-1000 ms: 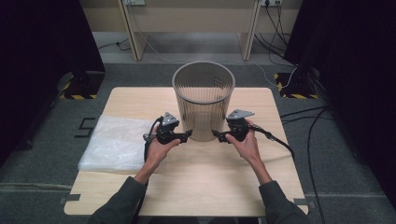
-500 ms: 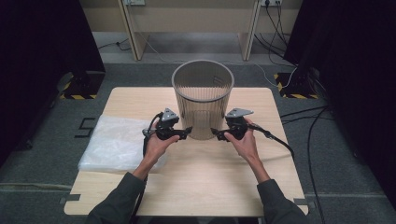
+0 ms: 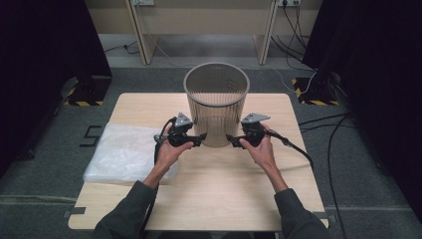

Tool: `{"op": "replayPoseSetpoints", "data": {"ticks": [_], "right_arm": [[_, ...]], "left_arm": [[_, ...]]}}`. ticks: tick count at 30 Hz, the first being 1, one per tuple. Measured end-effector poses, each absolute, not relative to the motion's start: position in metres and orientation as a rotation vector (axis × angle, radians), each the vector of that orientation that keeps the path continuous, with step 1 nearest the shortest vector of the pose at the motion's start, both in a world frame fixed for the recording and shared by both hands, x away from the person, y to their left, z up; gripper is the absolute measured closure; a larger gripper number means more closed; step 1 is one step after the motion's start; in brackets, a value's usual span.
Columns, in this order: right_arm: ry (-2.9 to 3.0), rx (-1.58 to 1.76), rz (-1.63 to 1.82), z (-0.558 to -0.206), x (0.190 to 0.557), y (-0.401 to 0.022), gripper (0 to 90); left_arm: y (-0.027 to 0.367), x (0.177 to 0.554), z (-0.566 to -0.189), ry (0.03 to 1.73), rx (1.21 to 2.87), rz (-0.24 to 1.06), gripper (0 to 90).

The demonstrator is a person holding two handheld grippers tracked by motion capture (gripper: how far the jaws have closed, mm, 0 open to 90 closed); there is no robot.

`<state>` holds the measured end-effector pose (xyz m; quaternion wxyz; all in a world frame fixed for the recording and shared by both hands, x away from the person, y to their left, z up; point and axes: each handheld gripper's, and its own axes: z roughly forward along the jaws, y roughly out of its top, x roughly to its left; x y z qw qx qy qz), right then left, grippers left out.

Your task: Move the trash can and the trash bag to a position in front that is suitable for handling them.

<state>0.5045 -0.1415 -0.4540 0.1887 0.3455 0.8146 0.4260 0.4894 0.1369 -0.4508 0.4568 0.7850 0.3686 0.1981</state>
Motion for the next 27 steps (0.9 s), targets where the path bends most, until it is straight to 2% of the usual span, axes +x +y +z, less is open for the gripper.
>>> {"op": "replayPoseSetpoints", "data": {"ticks": [27], "right_arm": [[2.296,0.987,1.186,-0.457,0.524,-0.138,16.4]], "left_arm": [[0.133,0.504,-0.447,0.931,1.893,0.501,28.3]]}}
